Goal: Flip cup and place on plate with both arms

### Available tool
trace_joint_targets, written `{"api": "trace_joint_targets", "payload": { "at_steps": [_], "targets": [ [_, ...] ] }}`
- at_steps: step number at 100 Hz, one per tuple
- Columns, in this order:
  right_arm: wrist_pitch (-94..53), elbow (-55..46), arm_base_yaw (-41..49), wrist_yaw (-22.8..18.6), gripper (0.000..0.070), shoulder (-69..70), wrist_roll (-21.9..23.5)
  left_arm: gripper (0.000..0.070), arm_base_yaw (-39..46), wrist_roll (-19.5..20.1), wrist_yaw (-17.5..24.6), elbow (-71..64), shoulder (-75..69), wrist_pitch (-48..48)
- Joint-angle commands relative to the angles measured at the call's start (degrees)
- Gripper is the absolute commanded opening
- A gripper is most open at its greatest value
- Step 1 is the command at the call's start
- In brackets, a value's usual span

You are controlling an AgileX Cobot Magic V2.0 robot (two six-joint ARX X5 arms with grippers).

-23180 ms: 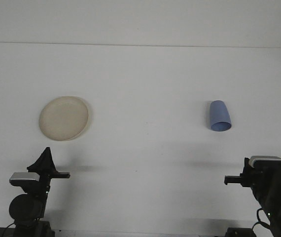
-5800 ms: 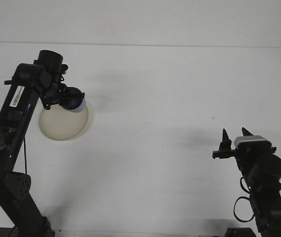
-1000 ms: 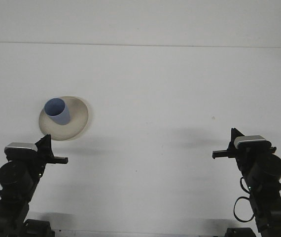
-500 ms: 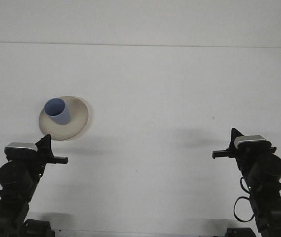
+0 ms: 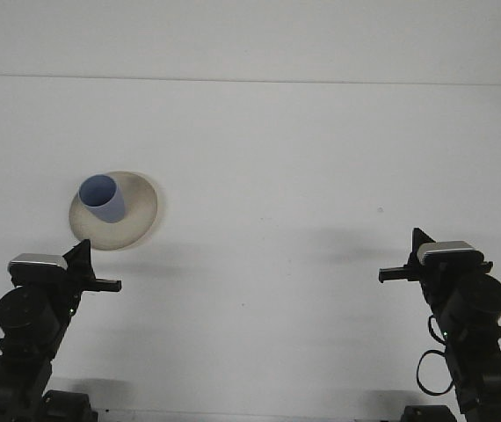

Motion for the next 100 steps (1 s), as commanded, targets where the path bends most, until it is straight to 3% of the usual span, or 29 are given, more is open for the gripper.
{"api": "trace_joint_targets", "payload": {
  "at_steps": [1,32,60,100],
  "targets": [
    [0.72,0.37,0.09,-0.02,0.0,0.07,-0.07,0.0011,0.0,2.45,-0.24,0.66,-0.07,0.52],
    [0.74,0.37,0.09,-0.02,0.0,0.09,-0.07,0.0011,0.09,2.43,-0.22,-1.03,-3.37,1.42],
    [0.74,0.37,0.09,-0.02,0.0,0.09,-0.07,0.0011,0.09,2.1,-0.13,-18.25,-15.26,18.73],
    [0.76,0.37,0.09,-0.02,0.0,0.07,-0.04,0.0011,0.28,-2.01,-0.11,-30.77,-28.83,18.32]
  ]
}}
